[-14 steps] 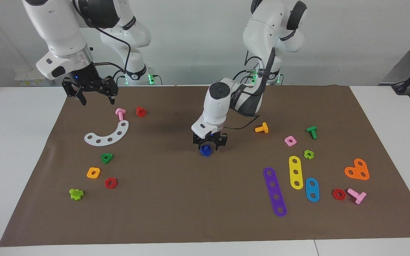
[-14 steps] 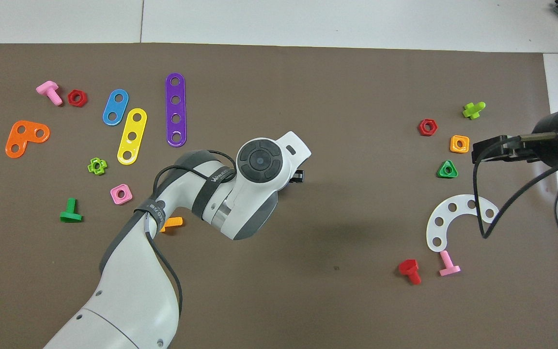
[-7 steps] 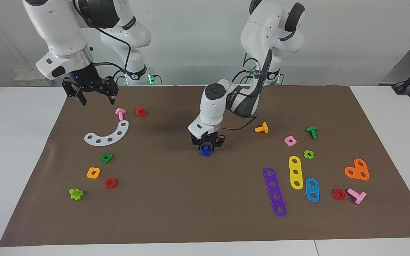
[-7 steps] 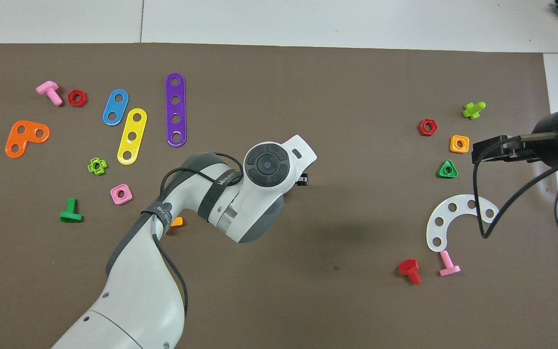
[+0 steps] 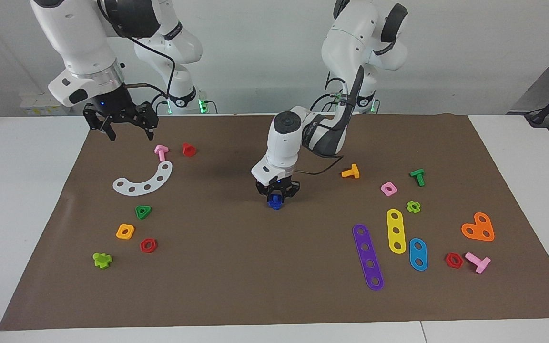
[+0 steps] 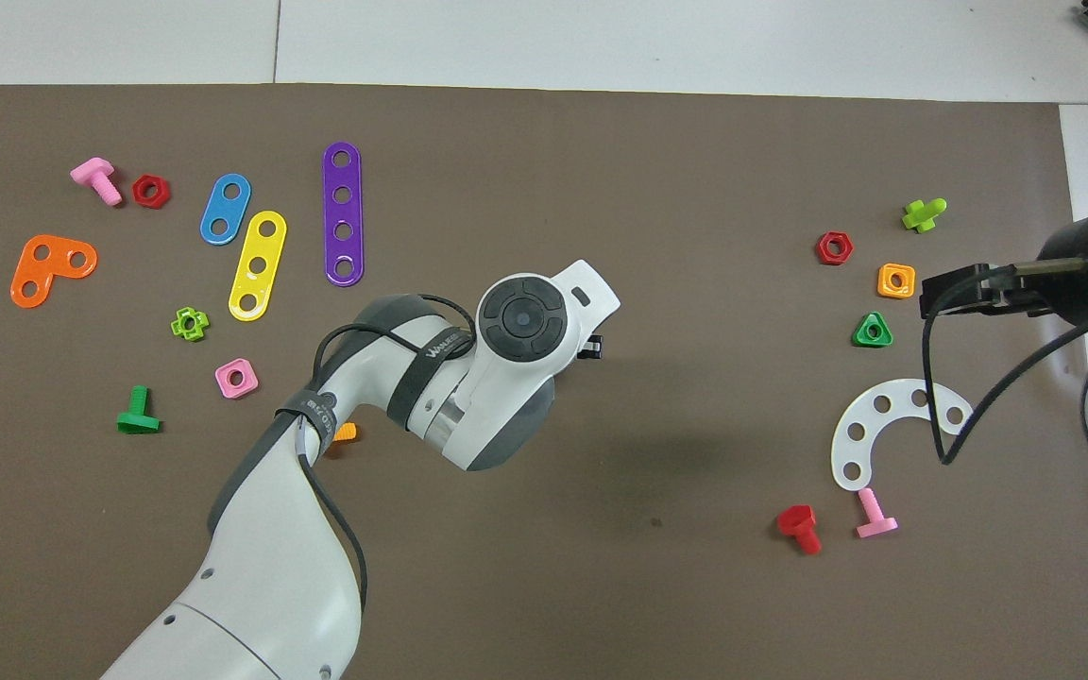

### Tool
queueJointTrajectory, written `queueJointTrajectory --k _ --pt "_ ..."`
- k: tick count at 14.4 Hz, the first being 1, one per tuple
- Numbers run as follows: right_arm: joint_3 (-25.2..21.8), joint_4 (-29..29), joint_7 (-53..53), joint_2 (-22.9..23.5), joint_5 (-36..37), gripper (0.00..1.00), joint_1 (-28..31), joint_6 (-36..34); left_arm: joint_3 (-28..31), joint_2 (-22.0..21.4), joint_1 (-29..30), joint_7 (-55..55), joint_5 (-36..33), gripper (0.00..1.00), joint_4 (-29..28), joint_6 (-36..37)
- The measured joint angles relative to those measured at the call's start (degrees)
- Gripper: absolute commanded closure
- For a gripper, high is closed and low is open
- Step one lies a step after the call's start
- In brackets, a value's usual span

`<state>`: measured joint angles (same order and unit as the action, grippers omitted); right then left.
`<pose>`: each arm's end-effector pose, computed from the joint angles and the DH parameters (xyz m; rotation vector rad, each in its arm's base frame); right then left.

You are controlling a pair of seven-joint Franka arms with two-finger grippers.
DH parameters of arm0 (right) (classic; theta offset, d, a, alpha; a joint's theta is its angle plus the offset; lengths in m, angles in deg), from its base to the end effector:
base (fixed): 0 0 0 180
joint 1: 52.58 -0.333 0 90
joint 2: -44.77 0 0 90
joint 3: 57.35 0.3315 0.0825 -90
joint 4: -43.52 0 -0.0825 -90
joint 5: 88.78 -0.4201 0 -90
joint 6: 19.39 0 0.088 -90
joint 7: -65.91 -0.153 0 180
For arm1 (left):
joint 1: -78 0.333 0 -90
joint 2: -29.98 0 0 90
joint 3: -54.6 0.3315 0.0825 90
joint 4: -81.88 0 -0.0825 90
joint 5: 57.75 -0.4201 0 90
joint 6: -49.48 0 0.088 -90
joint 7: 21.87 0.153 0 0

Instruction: Unscrew and place screws in storage area

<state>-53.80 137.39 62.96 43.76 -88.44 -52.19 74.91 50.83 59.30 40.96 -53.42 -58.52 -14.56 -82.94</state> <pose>0.5913 0.0320 0.5766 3.1357 0.0063 0.0399 0.5544 -0.4727 0.2620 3.0429 -0.2436 0.1256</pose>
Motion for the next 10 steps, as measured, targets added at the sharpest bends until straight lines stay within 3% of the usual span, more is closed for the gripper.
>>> queueJointTrajectory --k 7,10 --pt "0.0 0.0 0.0 0.0 0.0 0.0 0.0 0.0 0.81 2.82 0.35 -0.06 0.02 0.87 12.33 14.25" --pt "0.0 0.0 0.0 0.0 0.0 0.0 0.0 0.0 1.01 3.14 4.35 -0.16 1.26 0.88 18.02 21.87"
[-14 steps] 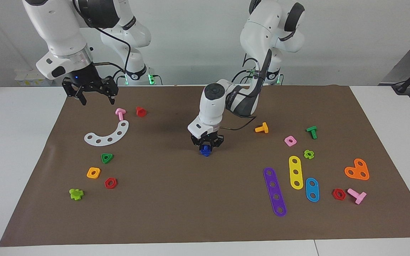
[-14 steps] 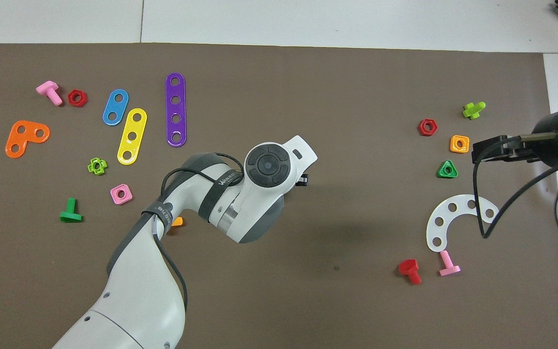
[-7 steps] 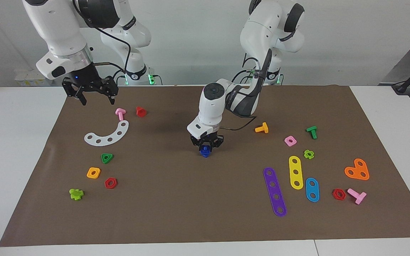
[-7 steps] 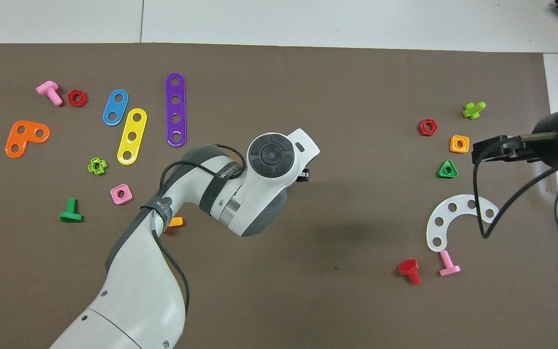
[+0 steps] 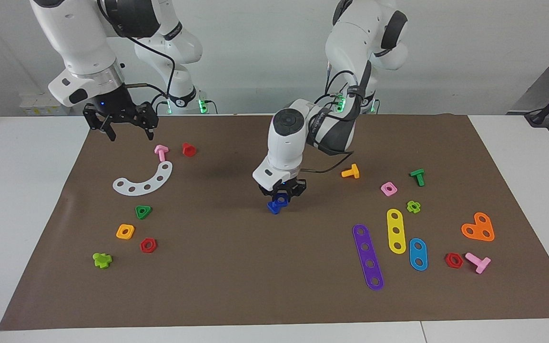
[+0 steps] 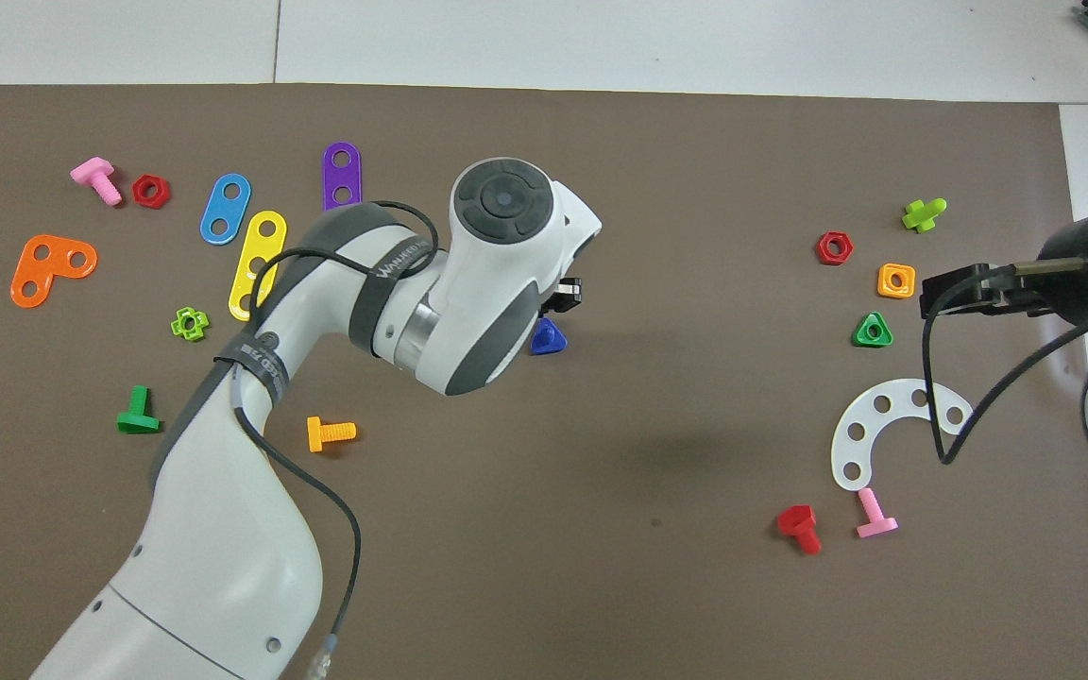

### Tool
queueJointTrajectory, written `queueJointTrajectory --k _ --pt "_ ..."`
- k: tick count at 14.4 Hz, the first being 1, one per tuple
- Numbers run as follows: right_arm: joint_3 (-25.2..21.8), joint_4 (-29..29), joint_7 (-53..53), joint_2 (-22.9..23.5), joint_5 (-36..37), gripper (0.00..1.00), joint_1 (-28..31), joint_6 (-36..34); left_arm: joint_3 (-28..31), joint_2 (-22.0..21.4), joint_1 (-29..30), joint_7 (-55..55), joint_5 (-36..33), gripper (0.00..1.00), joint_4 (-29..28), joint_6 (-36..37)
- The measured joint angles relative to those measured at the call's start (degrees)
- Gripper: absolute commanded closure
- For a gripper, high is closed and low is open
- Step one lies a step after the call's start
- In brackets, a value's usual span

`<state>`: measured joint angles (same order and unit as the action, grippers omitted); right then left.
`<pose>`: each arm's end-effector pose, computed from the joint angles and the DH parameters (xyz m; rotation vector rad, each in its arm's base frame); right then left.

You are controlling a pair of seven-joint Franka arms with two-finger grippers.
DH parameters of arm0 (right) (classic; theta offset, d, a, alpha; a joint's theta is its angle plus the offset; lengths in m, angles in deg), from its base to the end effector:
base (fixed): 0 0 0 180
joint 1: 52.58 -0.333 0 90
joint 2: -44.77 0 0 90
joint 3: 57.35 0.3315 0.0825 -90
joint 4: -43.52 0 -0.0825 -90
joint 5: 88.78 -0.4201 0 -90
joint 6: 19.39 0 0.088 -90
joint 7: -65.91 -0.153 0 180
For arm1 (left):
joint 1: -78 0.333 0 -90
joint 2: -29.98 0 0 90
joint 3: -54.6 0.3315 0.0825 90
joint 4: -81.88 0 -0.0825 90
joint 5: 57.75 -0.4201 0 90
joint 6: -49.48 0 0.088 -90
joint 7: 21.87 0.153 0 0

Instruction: Unscrew and place screws in storage area

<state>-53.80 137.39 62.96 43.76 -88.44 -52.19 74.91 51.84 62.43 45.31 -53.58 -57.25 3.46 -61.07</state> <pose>0.5913 0.0320 0.5766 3.1357 0.0063 0.0399 0.6192 -0.4348 0.3428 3.1146 -0.0853 -0.0358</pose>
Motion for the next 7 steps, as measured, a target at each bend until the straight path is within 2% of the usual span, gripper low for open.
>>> queueJointTrajectory --k 3,7 --pt "-0.04 0.0 0.0 0.0 0.0 0.0 0.01 0.0 -0.05 0.0 6.57 4.13 0.59 0.89 1.28 3.91" --pt "-0.04 0.0 0.0 0.0 0.0 0.01 -0.06 0.09 0.06 -0.2 15.09 18.15 0.86 0.89 0.46 10.26"
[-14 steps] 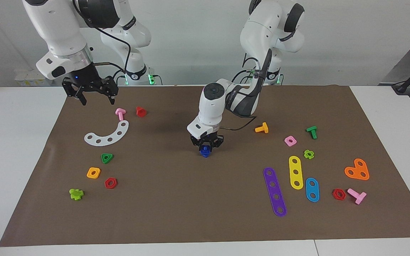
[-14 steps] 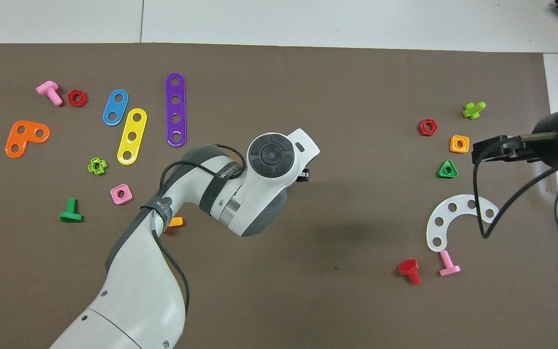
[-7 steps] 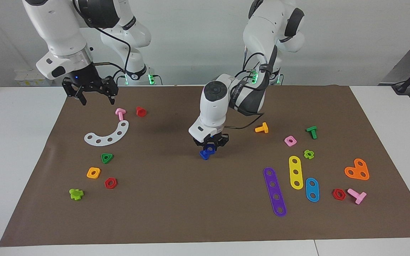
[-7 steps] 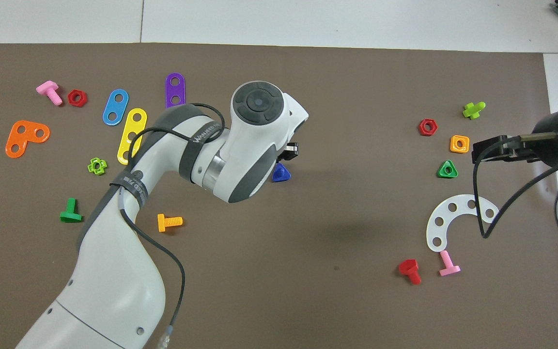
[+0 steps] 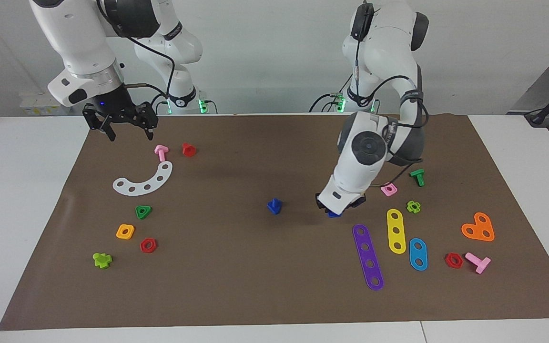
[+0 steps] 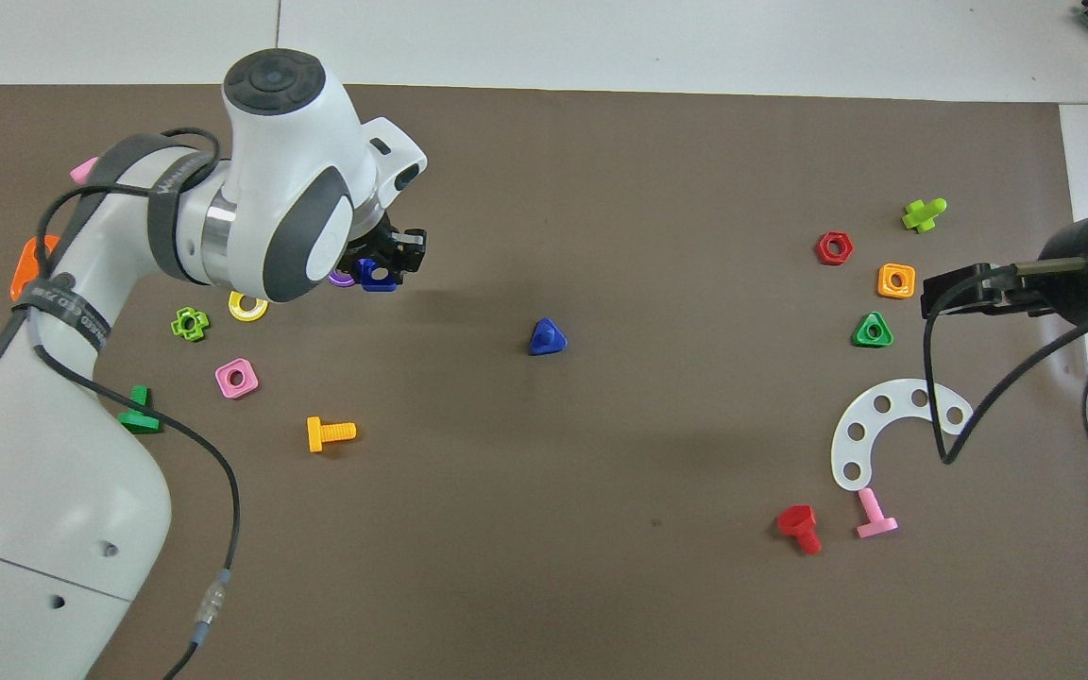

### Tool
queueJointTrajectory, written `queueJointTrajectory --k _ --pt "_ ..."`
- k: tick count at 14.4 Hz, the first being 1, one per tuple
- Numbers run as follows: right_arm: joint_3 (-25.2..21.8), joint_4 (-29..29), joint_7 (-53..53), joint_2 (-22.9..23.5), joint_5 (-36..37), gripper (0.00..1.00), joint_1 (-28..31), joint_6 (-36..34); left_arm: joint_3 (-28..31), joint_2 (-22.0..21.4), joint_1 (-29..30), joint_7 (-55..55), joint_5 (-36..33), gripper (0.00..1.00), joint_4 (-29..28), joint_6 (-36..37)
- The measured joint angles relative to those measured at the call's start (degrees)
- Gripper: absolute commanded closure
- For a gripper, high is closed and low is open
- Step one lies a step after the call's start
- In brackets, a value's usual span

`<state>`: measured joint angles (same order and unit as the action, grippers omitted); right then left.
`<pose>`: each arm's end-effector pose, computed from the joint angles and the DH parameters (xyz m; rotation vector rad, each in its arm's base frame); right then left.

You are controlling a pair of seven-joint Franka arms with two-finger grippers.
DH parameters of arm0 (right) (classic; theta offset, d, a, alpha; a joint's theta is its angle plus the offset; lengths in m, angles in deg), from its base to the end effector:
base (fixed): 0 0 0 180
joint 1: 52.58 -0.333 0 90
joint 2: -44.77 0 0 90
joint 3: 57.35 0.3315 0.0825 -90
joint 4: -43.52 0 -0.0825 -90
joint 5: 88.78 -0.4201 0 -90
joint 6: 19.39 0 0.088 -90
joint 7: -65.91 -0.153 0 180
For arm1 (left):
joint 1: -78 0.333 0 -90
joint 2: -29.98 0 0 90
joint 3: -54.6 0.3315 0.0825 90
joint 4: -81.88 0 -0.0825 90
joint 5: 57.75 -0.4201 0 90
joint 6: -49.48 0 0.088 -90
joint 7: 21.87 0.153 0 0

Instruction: Unscrew and place screws in storage area

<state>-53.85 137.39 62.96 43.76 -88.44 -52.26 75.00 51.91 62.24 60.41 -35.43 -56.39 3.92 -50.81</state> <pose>0.5915 0.0323 0.5767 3.1357 0.0069 0.0423 0.6853 -0.2509 0.3361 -3.1208 0.1655 0.2810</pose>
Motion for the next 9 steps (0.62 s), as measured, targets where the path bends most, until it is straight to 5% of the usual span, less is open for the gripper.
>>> queueJointTrajectory --k 6,7,9 --pt "0.43 1.52 -1.92 0.03 -0.01 0.03 -3.35 4.63 -0.18 -4.8 3.75 9.13 -0.09 0.87 -15.96 -4.76" --pt "0.47 2.12 -3.59 0.13 -0.01 0.03 -4.74 5.61 -0.32 -5.68 3.64 9.13 -0.09 0.77 -18.84 -7.15" --pt "0.51 3.04 -6.7 1.15 0.0 0.03 -7.43 7.2 -0.5 -6.85 3.57 9.14 -0.13 0.0 -22.47 -10.58"
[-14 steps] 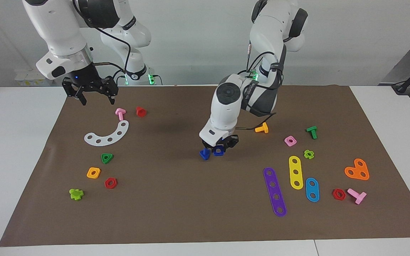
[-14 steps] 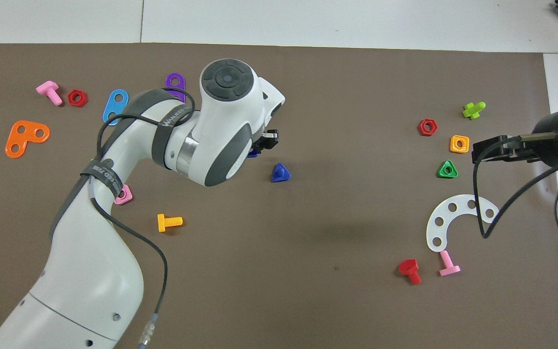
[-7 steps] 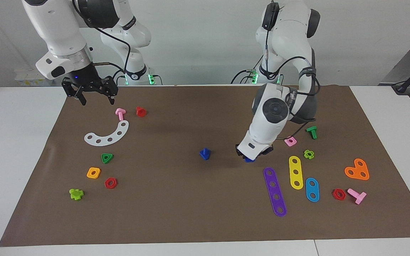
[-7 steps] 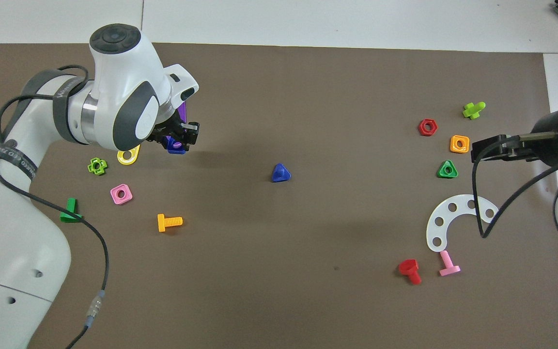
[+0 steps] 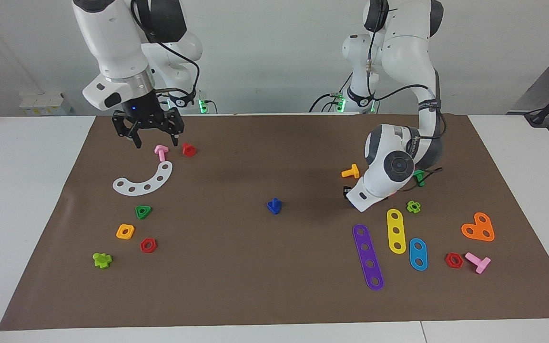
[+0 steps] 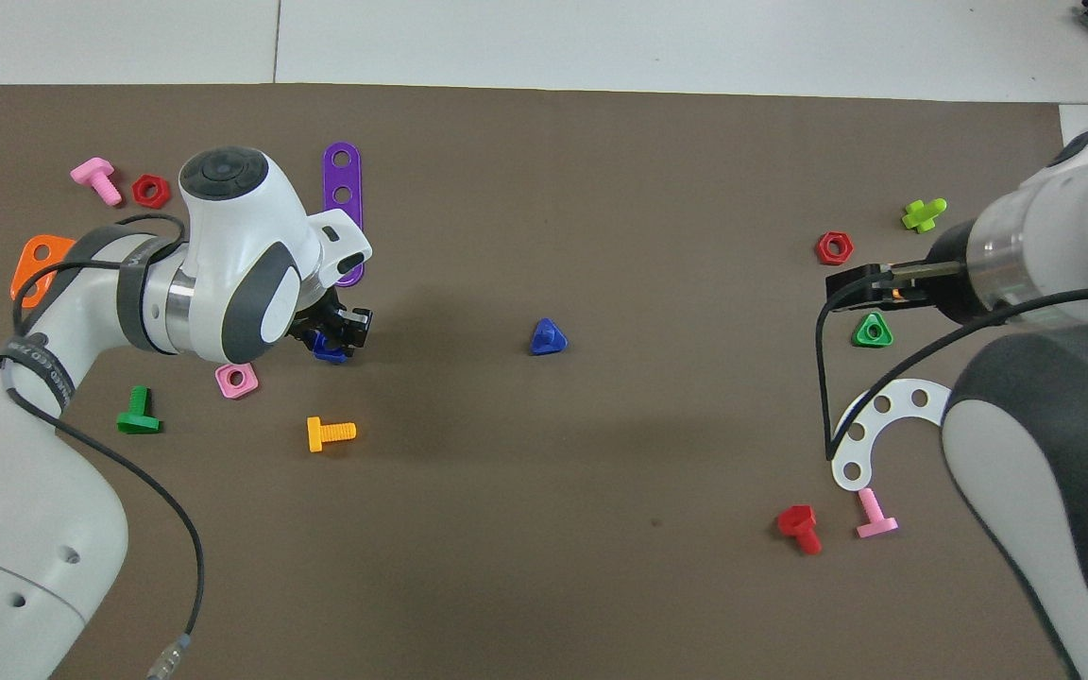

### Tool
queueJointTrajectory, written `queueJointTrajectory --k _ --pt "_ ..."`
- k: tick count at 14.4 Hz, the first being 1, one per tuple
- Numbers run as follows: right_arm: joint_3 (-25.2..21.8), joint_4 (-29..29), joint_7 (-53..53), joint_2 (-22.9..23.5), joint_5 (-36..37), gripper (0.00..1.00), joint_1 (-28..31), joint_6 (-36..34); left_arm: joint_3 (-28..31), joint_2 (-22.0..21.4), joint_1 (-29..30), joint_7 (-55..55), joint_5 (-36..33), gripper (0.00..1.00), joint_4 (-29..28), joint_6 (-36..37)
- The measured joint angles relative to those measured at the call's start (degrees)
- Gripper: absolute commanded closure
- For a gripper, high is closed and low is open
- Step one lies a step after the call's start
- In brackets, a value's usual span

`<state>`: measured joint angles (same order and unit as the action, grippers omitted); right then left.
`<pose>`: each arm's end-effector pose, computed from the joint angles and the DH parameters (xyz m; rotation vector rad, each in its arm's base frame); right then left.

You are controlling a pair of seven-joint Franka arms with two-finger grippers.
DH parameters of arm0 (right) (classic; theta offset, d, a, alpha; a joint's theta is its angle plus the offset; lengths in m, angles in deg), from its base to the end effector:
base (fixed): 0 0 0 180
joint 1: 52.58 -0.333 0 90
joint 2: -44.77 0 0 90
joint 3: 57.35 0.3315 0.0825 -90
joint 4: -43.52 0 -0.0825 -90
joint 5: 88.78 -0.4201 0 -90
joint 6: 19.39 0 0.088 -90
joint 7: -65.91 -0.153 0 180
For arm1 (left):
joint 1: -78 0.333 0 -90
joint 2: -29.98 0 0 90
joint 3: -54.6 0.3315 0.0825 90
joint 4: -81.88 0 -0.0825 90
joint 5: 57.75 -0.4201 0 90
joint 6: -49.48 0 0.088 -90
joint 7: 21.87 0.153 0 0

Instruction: Unscrew and place screws in storage area

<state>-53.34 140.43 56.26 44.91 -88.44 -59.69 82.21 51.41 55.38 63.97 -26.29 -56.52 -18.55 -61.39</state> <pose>0.5989 0.1169 0.5491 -3.1301 -0.0417 -0.1239 0.6217 -0.1937 0.2480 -3.0908 0.3271 0.4127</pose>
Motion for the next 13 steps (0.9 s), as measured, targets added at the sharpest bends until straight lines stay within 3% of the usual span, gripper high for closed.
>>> queueJointTrajectory --k 6,10,13 --pt "0.04 0.73 -10.19 9.26 1.08 0.03 -8.71 12.88 0.37 -1.7 0.17 0.17 -4.48 0.0 0.99 0.65" --pt "0.05 -1.38 -18.88 16.55 3.27 0.03 -14.99 19.74 1.3 -4.2 5.1 3.27 -4.9 0.0 10.9 14.27" --pt "0.04 -4.13 -21.95 22.24 3.49 0.03 -17.93 22.35 1.47 -9.46 10.85 8.56 -4.96 0.0 13.14 22.45"
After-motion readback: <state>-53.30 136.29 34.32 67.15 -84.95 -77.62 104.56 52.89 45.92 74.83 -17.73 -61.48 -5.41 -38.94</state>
